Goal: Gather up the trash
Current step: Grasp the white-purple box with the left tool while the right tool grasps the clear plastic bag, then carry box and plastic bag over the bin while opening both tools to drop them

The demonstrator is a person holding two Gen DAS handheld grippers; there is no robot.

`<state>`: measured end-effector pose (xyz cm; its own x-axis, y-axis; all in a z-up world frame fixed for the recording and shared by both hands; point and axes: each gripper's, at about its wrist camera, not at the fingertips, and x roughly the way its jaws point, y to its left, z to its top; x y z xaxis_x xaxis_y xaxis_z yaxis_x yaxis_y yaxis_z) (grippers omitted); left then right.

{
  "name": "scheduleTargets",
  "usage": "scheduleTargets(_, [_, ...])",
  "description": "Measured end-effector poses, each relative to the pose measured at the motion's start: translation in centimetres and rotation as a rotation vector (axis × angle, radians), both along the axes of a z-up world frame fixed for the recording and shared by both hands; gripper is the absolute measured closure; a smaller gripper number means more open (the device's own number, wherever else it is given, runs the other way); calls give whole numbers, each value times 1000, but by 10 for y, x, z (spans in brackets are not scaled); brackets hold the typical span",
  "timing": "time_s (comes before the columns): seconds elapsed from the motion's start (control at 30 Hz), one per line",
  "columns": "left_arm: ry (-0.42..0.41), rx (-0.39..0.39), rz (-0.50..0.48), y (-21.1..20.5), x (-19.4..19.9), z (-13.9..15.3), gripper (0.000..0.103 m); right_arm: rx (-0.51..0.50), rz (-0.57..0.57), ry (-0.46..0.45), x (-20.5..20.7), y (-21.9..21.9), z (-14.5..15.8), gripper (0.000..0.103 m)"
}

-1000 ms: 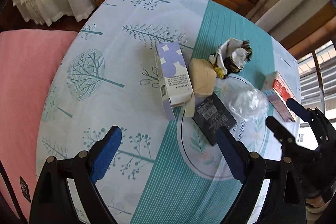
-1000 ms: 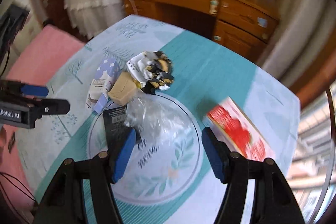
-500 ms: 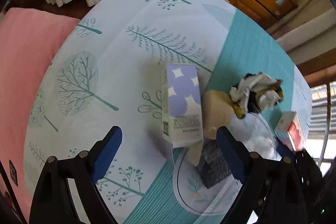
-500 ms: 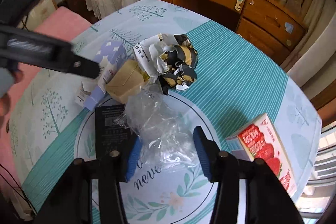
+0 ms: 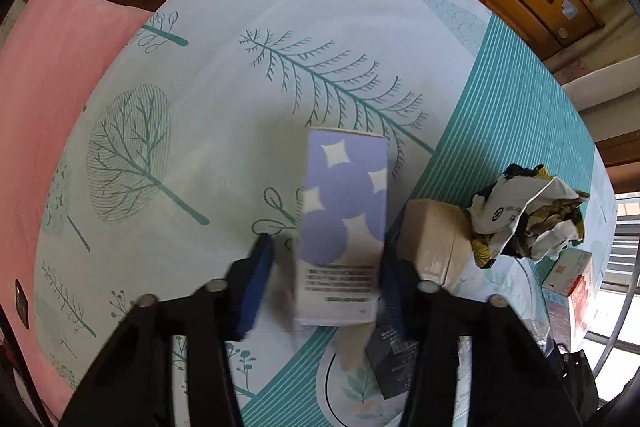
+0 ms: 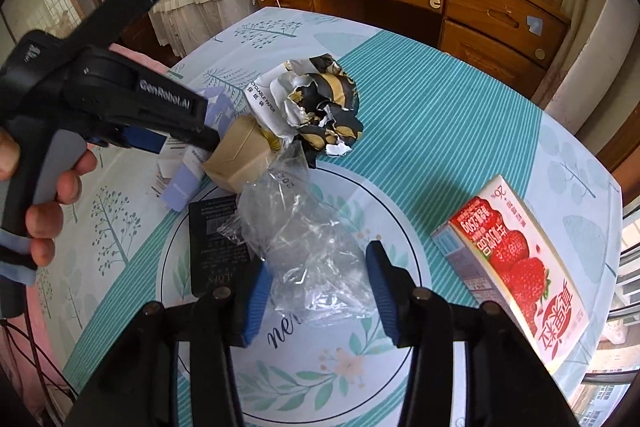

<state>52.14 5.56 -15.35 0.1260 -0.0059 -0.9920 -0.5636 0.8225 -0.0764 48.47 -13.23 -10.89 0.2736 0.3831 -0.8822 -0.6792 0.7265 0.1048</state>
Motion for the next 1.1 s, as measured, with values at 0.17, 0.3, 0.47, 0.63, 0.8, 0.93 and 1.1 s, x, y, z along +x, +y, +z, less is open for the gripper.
scheduleTargets(0.17, [7, 48, -30, -3, -14, 4, 67, 13, -29, -10, -5, -6, 5, 58])
scheduleTargets(0.3, [-9, 46, -45, -5, -35, 15, 67, 42, -72, -11, -15, -16, 18, 58])
scheduleTargets(0.47, [-28, 65, -107, -15, -77, 37, 67, 132, -156, 64, -34, -32, 36, 58])
scheduleTargets(0.63, [-60, 58, -167, -17, -134, 68, 67, 147, -221, 108, -72, -41, 47, 58])
scheduleTargets(0.8, [-98, 38, -213, -20, -189, 94, 67, 137, -263, 164, -115, -42, 52, 58])
scheduleTargets(0.93, [-150, 16, -285, -19, -231, 113, 67, 127, -307, 171, -162, -38, 62, 58])
scheduleTargets(1.1, [-222, 11, -420, -19, -290, 137, 67, 170, -322, 90, -236, -26, 89, 58])
